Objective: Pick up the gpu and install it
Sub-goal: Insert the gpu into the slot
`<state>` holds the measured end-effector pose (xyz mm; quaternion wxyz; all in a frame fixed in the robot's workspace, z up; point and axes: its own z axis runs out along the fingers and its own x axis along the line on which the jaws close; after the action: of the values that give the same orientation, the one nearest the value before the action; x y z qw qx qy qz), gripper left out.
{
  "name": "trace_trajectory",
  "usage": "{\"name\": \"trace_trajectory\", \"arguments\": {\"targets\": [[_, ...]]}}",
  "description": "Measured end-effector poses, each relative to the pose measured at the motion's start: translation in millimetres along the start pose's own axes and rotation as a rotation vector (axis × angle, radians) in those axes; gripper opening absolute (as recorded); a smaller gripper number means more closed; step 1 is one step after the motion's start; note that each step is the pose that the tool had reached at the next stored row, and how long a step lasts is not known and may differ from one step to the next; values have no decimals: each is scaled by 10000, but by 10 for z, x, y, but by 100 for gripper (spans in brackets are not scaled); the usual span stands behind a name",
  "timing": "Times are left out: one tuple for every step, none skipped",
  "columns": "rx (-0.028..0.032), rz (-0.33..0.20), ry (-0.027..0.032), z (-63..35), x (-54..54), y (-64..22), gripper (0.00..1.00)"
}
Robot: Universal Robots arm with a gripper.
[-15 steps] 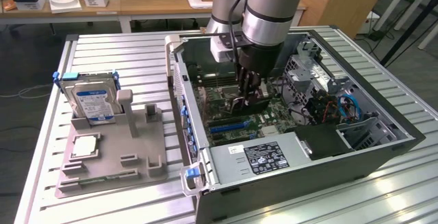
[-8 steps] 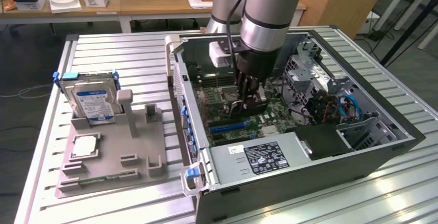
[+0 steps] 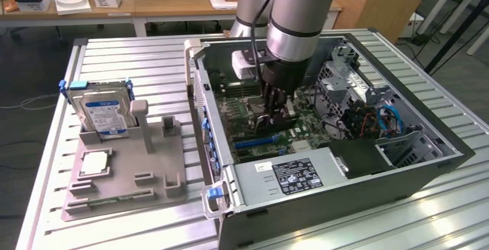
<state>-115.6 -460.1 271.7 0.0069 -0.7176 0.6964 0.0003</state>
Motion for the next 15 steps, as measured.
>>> {"name": "trace_trajectory", "arguments": {"targets": [[0,0,0,3,0,4,26],[0,0,0,6,0,7,26],[1,0,-1,11,-1,10,26],[1,0,-2,18,-2,15,26],[1,0,-2,23,-2,19,26],[1,0,-1,28,-3,24,26],[1,-1,-1,34,-4,29,26],[0,0,0,39,-4,34,26],[0,0,1,43,-5,38,26],[0,0,0,47,-5,41,26],[0,0,0,50,-6,44,26],[0,-2,0,54,-6,44,26],[0,-3,2,57,-6,46,26],[0,0,1,60,-6,50,26],[-1,0,2,62,-6,51,26]]}}
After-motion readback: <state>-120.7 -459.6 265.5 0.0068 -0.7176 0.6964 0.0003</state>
